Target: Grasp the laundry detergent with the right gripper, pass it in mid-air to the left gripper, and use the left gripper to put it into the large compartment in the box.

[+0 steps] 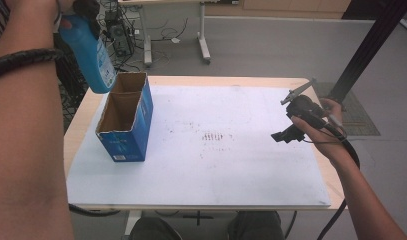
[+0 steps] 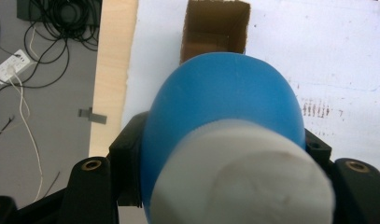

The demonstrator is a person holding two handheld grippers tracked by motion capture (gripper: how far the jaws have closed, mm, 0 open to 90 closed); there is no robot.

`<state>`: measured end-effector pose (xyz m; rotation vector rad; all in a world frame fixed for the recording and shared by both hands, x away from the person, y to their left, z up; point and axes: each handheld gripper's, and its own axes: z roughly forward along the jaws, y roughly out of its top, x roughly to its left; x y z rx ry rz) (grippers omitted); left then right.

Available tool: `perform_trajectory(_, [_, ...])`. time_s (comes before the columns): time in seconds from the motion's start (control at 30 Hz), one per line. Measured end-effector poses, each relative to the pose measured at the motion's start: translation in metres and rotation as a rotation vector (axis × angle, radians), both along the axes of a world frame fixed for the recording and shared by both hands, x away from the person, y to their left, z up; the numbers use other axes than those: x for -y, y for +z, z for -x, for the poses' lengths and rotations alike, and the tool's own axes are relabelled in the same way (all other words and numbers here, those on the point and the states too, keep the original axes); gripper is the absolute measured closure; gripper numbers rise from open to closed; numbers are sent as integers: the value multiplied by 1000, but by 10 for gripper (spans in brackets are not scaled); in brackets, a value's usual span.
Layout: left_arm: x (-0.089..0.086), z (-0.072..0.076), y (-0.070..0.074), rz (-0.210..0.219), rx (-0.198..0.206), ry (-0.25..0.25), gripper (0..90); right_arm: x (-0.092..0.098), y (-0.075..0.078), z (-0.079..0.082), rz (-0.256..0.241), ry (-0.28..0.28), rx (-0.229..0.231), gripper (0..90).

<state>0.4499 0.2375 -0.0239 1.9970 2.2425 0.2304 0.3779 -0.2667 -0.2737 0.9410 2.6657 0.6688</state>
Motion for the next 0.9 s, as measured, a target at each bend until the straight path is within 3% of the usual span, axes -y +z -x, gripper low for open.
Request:
perform_trajectory(0.43, [-6, -5, -30, 19, -12, 4, 369, -3, -2, -2, 6, 0, -5, 41])
perform_trajectory(0.9, [-10, -9, -79, 40, -39, -1, 369, -1, -2, -2, 14, -8, -8, 41])
